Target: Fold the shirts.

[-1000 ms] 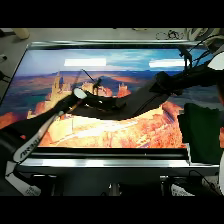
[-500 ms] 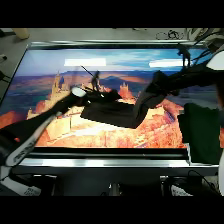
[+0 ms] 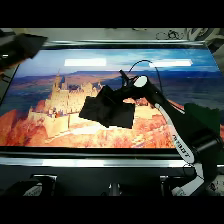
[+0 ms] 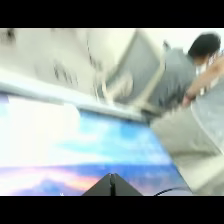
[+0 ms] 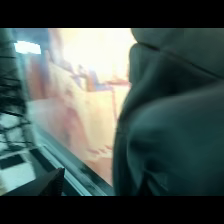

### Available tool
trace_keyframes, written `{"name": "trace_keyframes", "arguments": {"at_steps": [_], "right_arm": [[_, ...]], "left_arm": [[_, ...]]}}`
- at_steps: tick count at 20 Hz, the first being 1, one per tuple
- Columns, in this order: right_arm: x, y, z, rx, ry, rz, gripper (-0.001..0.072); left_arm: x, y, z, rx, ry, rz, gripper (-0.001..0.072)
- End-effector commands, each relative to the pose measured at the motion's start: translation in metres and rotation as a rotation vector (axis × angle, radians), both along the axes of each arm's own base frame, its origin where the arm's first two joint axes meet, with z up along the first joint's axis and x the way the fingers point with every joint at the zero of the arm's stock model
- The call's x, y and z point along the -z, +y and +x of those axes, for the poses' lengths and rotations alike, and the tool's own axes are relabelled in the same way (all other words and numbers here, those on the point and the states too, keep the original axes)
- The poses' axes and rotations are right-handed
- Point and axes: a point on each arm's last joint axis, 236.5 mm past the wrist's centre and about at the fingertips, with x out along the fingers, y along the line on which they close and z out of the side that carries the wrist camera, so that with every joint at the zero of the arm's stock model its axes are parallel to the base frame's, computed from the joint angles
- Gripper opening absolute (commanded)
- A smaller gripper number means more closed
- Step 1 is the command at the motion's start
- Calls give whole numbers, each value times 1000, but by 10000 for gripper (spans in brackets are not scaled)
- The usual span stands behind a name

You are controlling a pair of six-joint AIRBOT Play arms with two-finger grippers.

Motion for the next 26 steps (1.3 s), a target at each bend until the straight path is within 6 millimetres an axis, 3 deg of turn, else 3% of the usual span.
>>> {"name": "trace_keyframes", "arguments": {"at_steps": [1, 3, 5, 6, 8, 9, 10, 13, 16, 19, 20, 21, 22, 23, 25, 26], "right_arm": [[-9, 14, 21, 80, 22, 144, 698], [-37, -22, 27, 70, -34, 123, 686], [-46, -81, 18, 19, -82, -29, 686], [-35, -125, 13, 5, -90, -189, 686], [11, -252, -11, 6, 24, -673, 668], [28, -293, -25, 9, 109, -810, 664], [46, -298, -36, -6, 170, -797, 663], [88, -230, -37, -21, 225, -531, 670], [109, -175, -22, 0, 227, -386, 670], [119, -146, -23, 2, 245, -333, 661], [121, -142, -25, -3, 254, -325, 568], [119, -138, -25, -2, 262, -309, 428], [112, -133, -25, -17, 247, -285, 89], [101, -134, -20, -35, 222, -267, 27], [60, -149, -3, -75, 115, -244, 29], [32, -166, 11, -53, 64, -238, 27]], "left_arm": [[-37, 15, -45, -28, -101, 78, 28], [-28, 11, -50, -3, -79, 117, 28], [-10, 18, -44, -21, -50, 192, 28], [0, 24, -39, -43, -22, 223, 27], [28, 40, -27, -91, 59, 296, 27], [46, 47, -23, -103, 113, 335, 28], [64, 52, -21, -104, 172, 364, 27], [101, 47, -21, -40, 290, 394, 27], [105, 43, -25, -19, 309, 401, 28], [104, 43, -26, -19, 306, 401, 28], [104, 43, -25, -19, 306, 401, 28], [104, 43, -25, -19, 306, 401, 27], [104, 43, -25, -20, 306, 401, 27], [104, 43, -25, -20, 306, 401, 28], [104, 43, -25, -20, 306, 402, 28], [106, 44, -24, -21, 309, 404, 28]]}}
